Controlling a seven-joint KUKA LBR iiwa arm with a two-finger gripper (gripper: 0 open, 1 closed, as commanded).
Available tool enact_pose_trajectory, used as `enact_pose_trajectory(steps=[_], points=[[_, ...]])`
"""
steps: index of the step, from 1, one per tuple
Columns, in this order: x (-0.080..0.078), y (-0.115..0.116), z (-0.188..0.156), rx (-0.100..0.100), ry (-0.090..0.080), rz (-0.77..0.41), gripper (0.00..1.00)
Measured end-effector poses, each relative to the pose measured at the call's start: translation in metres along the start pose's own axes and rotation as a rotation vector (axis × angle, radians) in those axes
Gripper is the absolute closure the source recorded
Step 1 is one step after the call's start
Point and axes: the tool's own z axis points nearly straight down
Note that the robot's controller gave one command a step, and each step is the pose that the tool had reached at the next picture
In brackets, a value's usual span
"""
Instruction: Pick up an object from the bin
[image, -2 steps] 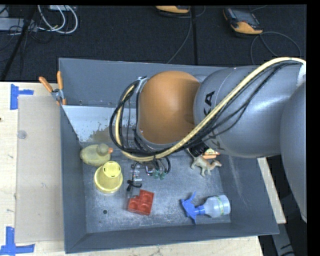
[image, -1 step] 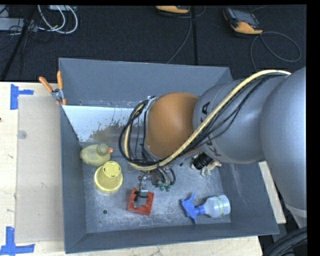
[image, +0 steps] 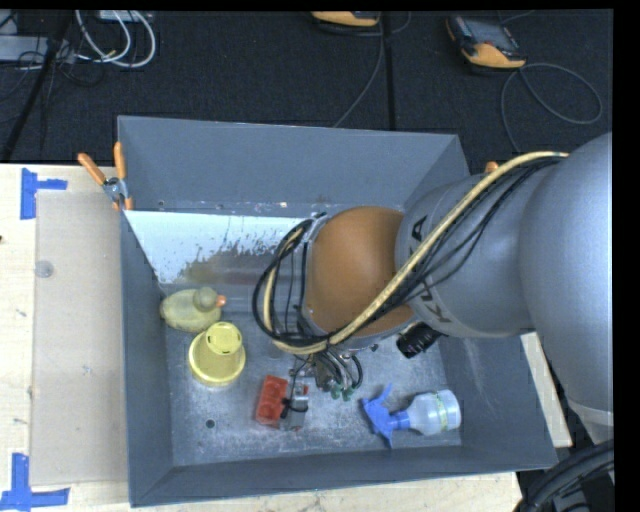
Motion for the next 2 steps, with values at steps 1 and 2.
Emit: enact_pose_trajectory(steps=[1, 2], points=[[0.014, -0.014, -0.021, -0.003, -0.007, 0.134, 0.00], [0.023, -0.016, 0.045, -0.001, -0.002, 0.217, 0.00]])
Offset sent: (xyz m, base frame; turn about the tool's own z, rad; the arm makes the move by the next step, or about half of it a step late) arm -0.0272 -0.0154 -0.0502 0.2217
